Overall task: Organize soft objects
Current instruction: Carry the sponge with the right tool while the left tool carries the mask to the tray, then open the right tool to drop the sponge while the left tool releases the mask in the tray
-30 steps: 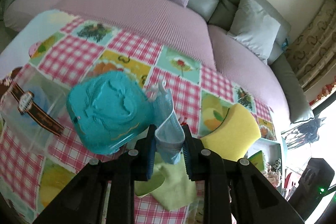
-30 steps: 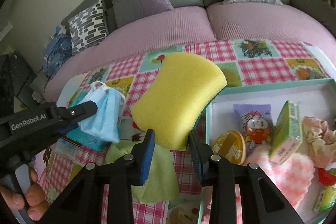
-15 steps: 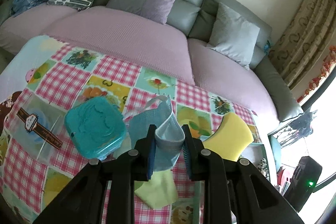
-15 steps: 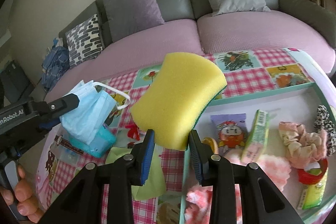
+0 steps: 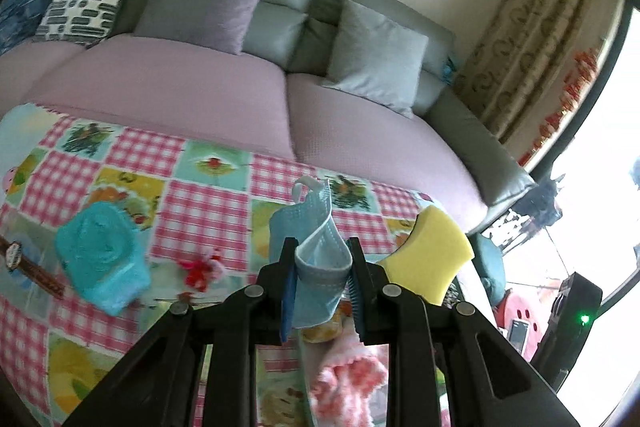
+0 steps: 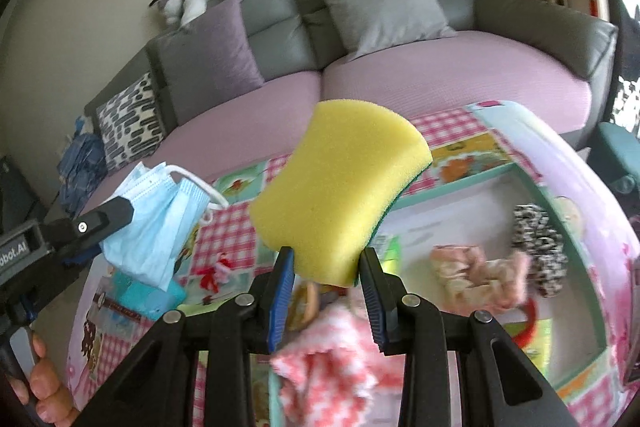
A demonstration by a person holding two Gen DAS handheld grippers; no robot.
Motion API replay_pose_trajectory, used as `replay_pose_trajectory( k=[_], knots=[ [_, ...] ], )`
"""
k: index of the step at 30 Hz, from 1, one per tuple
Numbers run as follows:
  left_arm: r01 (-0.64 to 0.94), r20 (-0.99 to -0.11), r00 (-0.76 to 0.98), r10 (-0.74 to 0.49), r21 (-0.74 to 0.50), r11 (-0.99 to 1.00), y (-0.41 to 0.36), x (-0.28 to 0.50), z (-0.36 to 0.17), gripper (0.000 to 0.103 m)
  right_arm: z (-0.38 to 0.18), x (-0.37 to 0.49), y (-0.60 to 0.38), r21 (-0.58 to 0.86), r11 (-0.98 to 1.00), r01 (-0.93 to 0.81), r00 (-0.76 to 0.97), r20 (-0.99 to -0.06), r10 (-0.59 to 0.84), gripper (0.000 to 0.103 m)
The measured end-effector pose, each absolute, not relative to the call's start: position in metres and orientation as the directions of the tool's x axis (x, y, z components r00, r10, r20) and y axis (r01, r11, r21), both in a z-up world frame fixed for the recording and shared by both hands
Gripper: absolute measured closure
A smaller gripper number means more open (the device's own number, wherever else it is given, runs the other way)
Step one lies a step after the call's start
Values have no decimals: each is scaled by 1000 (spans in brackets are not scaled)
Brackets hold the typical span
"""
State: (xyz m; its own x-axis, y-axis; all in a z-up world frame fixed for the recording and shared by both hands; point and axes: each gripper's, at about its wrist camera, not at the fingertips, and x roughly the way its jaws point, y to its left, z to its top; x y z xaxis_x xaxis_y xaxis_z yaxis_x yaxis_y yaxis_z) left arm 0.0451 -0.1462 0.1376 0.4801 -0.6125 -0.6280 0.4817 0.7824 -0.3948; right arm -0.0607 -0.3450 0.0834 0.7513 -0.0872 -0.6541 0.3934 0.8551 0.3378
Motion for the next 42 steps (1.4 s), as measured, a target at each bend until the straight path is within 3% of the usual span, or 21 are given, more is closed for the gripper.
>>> replay_pose_trajectory(
  k=[14,26,42],
  knots=[
    [580,-629,327,-705,-455,676,-208,30,111,79,64,-100,-409,350,764,542,695,-698,-174,68],
    [474,-677,213,-704,-558,681,-228,54,44,79,25,-85,-419,341,747,570,629,-767,-130,67],
    [446,-768,197,-610,-484,753,-237,62,21,78,19,-78,-421,321,741,590,601,-787,-137,64]
  ],
)
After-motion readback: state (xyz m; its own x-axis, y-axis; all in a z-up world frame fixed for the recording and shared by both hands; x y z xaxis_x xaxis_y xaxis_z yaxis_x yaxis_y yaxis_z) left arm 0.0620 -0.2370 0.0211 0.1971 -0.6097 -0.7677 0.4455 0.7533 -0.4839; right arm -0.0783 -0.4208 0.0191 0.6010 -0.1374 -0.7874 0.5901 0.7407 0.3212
